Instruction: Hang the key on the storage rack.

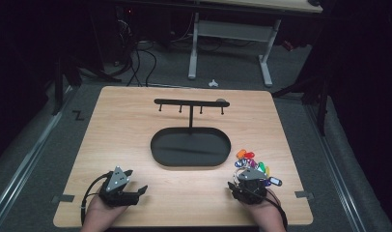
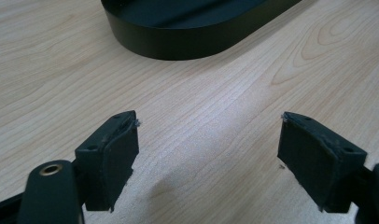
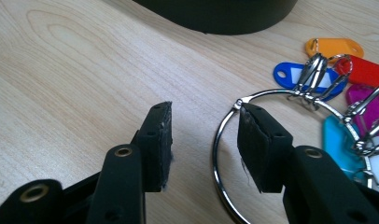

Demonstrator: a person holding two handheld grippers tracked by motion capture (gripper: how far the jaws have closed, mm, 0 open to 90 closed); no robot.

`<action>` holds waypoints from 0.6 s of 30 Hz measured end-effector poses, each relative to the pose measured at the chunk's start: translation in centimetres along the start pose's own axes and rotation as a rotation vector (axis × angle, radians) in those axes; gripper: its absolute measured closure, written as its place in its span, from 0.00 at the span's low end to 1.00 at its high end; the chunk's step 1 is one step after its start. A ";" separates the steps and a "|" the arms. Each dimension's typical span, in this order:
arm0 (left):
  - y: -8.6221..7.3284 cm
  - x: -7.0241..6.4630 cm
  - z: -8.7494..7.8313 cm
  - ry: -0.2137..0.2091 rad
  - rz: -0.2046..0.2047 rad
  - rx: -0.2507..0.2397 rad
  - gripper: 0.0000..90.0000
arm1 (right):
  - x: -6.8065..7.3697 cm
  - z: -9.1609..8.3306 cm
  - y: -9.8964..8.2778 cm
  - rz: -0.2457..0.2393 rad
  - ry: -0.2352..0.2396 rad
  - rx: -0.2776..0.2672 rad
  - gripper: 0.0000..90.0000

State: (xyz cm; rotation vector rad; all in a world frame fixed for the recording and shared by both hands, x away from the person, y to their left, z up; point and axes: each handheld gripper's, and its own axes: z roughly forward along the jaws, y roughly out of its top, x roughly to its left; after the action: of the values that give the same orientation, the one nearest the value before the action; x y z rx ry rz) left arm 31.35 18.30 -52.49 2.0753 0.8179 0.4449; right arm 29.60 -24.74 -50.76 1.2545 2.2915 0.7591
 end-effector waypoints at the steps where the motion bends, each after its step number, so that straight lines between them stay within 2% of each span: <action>1: 0.0 0.0 0.0 -0.002 0.000 -0.004 0.23 | 0.0 0.0 0.0 0.000 0.000 0.000 0.62; 2: 0.1 0.0 -0.2 -0.006 0.007 -0.005 0.24 | -0.4 -0.2 0.7 0.000 0.017 0.047 0.65; 3: 0.1 0.0 -0.2 -0.006 0.007 -0.005 0.24 | -0.4 -0.2 0.7 0.000 0.017 0.047 0.65; 4: 0.1 0.0 -0.2 -0.006 0.008 -0.009 0.24 | -0.7 -0.2 1.0 -0.005 0.023 0.078 0.66; 5: 0.1 0.0 -0.3 -0.008 0.003 -0.014 0.23 | -1.0 -0.2 1.8 -0.044 0.047 0.137 0.70; 6: 0.1 0.0 -0.3 -0.006 0.000 -0.020 0.24 | -1.1 -0.2 2.1 -0.047 0.059 0.166 0.71; 7: 0.1 0.0 -0.3 -0.006 0.000 -0.020 0.24 | -1.1 -0.2 2.1 -0.047 0.059 0.166 0.71; 8: 0.2 0.1 -0.3 -0.008 0.001 -0.021 0.23 | -1.3 -0.2 2.9 -0.038 0.062 0.223 0.74; 9: 0.2 0.1 -0.3 -0.008 0.001 -0.021 0.23 | -1.3 -0.2 2.9 -0.038 0.062 0.223 0.74; 10: 0.2 0.1 -0.3 -0.009 0.001 -0.021 0.23 | -1.4 0.1 3.7 -0.049 0.073 0.291 0.77; 11: 0.2 0.1 -0.3 -0.010 0.001 -0.022 0.23 | -1.4 0.1 3.7 -0.049 0.073 0.291 0.77; 12: 0.2 0.0 -0.3 -0.011 0.002 -0.022 0.23 | -1.5 0.4 4.2 -0.058 0.084 0.346 0.77; 13: 0.2 0.0 -0.3 -0.011 0.002 -0.022 0.23 | -1.5 0.4 4.2 -0.058 0.084 0.346 0.77; 14: 0.2 0.0 -0.2 -0.010 0.004 -0.019 0.23 | -1.7 0.8 4.7 -0.085 0.089 0.400 0.78; 15: 0.2 0.0 -0.2 -0.010 0.004 -0.019 0.23 | -1.7 0.8 4.7 -0.085 0.089 0.400 0.78; 18: 0.2 0.0 -0.3 -0.010 0.005 -0.023 0.23 | -1.8 1.7 5.1 -0.091 0.100 0.472 0.80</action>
State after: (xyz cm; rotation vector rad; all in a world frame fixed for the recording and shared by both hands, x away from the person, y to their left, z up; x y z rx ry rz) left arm 31.28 18.42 -52.15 2.0574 0.7989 0.4442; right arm 34.70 -23.62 -48.65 1.3118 2.6898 0.2560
